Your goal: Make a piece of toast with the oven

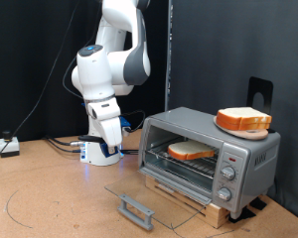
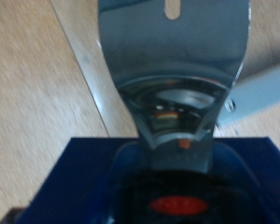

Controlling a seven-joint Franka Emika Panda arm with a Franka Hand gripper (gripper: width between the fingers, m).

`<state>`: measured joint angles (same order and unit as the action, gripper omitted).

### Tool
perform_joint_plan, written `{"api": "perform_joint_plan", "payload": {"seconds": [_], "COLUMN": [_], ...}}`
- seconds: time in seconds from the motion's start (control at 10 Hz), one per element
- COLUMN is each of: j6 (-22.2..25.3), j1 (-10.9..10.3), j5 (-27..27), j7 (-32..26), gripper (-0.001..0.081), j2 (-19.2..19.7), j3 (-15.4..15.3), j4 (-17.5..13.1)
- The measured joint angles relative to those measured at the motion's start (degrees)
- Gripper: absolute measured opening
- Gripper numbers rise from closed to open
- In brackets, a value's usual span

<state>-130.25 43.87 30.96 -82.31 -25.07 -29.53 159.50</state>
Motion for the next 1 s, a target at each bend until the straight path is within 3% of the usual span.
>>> {"api": "perform_joint_plan", "payload": {"seconds": [0.4,0.8,1.0], "j6": [20.29,28.73,31.29], "j1": [-1.24,-2.31,-2.46], "j5": [5.59,9.02,9.19], "j7": [-6.02,-5.61,-2.65], "gripper": [0.0396,0.0396,0.0396], "j2": [-4.77,-11.30,-14.51], "j3": [7.09,8.57,8.39], "j4": [-5.16,-7.47,-8.36]}}
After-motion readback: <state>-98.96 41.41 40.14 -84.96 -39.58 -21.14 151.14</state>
